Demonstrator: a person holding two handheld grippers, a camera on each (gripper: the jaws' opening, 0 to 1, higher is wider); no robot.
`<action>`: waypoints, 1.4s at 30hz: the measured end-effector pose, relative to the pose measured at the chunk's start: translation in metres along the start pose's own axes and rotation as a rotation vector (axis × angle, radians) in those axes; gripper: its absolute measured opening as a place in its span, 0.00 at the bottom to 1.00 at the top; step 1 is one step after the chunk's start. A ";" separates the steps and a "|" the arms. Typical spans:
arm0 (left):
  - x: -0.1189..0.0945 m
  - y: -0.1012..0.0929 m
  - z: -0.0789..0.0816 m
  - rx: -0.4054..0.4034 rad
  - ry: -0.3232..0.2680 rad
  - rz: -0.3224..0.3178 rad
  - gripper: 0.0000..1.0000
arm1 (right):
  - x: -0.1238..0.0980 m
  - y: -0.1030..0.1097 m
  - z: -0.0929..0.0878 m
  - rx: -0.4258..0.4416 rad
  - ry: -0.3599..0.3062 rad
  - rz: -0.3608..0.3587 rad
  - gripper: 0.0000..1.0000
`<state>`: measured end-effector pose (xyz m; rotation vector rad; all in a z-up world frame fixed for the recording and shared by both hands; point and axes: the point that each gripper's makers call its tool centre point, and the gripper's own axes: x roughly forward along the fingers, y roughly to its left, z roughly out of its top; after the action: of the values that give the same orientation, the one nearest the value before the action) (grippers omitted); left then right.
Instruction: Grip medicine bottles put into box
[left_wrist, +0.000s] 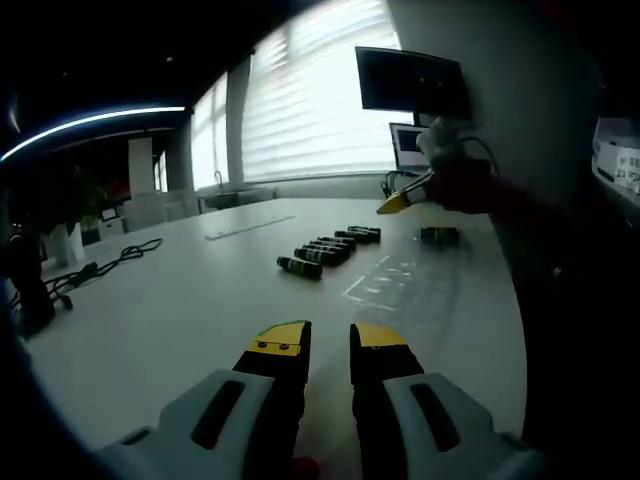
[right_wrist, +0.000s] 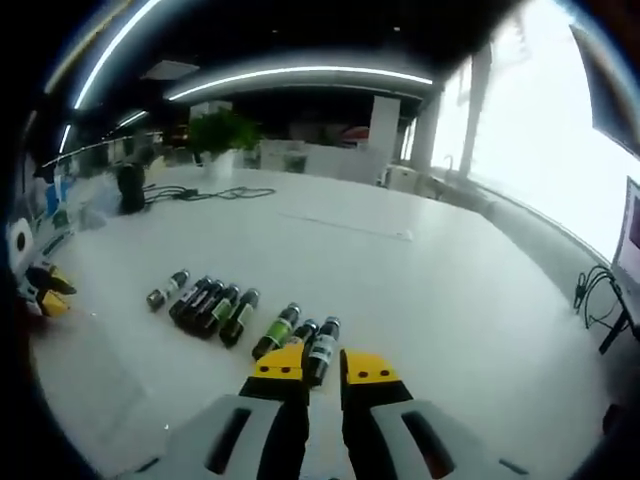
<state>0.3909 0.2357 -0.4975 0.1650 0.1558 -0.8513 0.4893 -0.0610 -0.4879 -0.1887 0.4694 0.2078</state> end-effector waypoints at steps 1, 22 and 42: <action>0.000 0.000 0.000 0.001 -0.001 -0.001 0.10 | 0.001 0.000 0.000 0.003 0.002 0.001 0.08; 0.001 0.001 0.000 -0.002 -0.002 -0.001 0.10 | 0.036 -0.007 -0.008 0.046 0.078 0.020 0.10; 0.000 0.000 0.001 -0.001 -0.003 -0.004 0.10 | 0.046 -0.005 -0.013 0.035 0.118 0.016 0.09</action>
<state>0.3913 0.2352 -0.4967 0.1623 0.1538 -0.8554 0.5252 -0.0612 -0.5197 -0.1637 0.5921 0.2050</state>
